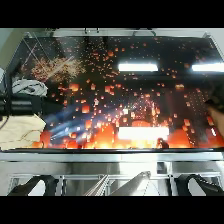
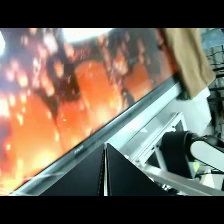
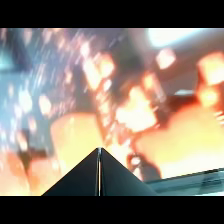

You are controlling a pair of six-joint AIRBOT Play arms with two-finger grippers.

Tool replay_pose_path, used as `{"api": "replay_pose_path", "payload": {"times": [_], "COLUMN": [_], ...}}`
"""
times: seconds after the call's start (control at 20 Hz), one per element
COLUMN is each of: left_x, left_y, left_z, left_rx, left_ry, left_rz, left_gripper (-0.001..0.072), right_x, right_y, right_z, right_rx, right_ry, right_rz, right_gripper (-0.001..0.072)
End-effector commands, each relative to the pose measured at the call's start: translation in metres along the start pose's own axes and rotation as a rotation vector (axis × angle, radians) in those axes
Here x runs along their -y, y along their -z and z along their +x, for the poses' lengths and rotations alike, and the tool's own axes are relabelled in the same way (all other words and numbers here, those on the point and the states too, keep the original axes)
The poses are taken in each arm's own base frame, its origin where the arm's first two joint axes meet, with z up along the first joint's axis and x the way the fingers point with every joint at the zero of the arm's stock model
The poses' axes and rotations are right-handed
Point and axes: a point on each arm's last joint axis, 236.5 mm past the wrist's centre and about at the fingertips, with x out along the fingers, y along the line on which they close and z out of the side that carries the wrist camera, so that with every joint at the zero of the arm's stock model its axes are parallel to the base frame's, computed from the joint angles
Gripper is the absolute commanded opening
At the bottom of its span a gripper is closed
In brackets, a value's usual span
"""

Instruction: Fold the shirts.

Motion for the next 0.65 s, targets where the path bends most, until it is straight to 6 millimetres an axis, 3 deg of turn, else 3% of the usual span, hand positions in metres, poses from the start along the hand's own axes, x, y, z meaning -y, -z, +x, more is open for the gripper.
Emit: {"api": "replay_pose_path", "payload": {"times": [0.0,0.15,0.6], "left_x": [-0.009,-0.006,0.004], "left_y": [0.034,0.042,0.039], "left_z": [0.008,0.008,0.002], "left_rx": [-0.015,-0.016,0.025], "left_ry": [-0.024,-0.023,-0.042], "left_rz": [-0.028,-0.021,0.030], "left_gripper": [0.0017,0.0017,0.0011], "right_x": [-0.012,-0.012,-0.011], "right_y": [0.048,0.051,0.055], "right_z": [0.021,0.021,0.022], "right_rx": [-0.017,-0.034,-0.049], "right_ry": [-0.046,-0.044,-0.042], "right_rz": [-0.106,-0.100,-0.099], "right_gripper": [0.0014,0.0015,0.0015]}}
